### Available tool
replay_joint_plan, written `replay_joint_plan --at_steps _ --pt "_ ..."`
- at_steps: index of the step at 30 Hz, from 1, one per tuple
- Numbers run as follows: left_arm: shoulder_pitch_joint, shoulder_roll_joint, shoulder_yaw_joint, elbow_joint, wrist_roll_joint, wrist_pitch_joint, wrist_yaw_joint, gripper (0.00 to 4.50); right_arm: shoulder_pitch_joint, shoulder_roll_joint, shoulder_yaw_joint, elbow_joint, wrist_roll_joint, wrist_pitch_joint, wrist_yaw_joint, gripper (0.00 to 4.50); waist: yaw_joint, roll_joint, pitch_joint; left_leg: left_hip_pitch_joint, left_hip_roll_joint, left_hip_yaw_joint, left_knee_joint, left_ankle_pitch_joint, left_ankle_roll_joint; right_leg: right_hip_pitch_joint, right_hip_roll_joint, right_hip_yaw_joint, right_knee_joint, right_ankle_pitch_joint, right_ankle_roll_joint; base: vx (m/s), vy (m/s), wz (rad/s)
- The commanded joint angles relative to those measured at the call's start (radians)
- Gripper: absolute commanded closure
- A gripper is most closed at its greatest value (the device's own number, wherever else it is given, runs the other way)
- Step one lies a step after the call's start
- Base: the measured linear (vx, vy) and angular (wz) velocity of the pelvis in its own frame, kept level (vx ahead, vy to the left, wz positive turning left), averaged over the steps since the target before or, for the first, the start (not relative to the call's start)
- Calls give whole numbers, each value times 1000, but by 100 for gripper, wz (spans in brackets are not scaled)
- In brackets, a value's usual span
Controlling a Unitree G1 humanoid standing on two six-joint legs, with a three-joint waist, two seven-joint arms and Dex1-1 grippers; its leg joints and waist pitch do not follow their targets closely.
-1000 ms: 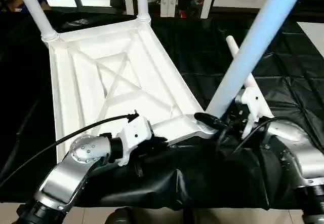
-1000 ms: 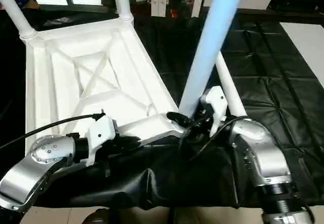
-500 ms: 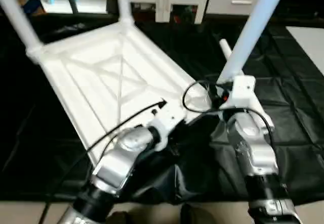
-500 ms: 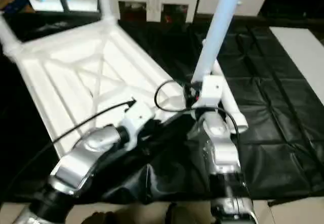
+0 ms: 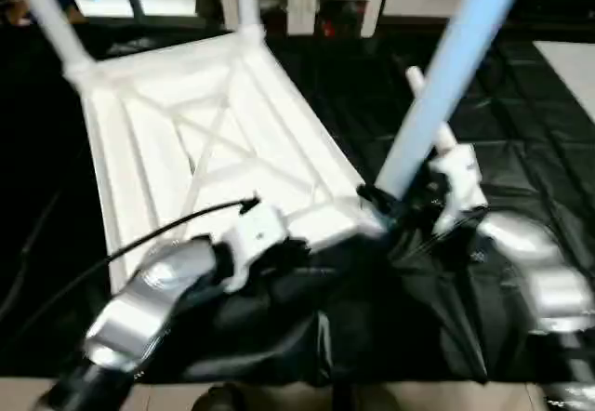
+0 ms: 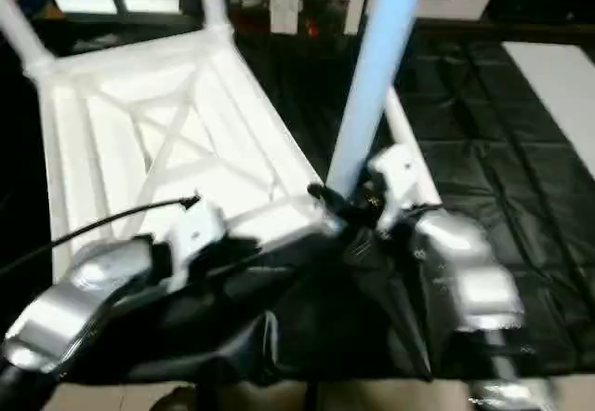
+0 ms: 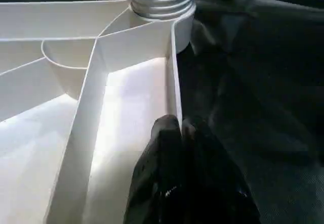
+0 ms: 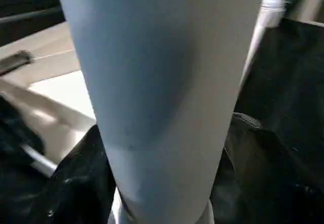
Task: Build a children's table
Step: Rotate leg to tighten
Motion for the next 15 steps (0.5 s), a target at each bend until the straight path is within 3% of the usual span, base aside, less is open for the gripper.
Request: replay_joint_plan --at_steps 1,4,7,8,15 --pt "42 32 -10 14 -1 16 -37 450 4 -38 -83 -24 41 6 33 136 3 1 -66 19 23 0 -47 -19 168 65 -14 19 -24 114 -310 0 0 0" --pt "50 40 -8 13 -4 6 -45 450 7 -65 -95 -21 62 1 56 136 3 1 -61 19 26 1 -49 -51 174 66 -20 19 -29 50 -317 0 0 0" --pt "54 41 -11 11 -12 -2 -50 450 31 -92 -88 -29 77 17 93 161 5 -4 -57 19 27 1 -53 -101 152 66 -23 20 -38 -40 -300 0 0 0" --pt "53 40 -12 10 -13 -3 -49 450 38 -94 -82 -31 77 21 100 168 6 0 -57 21 28 0 -53 -115 143 65 -23 20 -39 -63 -294 0 0 0" --pt "52 41 -17 11 -15 -6 -41 450 45 -86 -65 -21 75 27 97 231 4 -2 -61 20 26 -1 -52 -105 132 64 -22 20 -37 -55 -287 0 0 0"
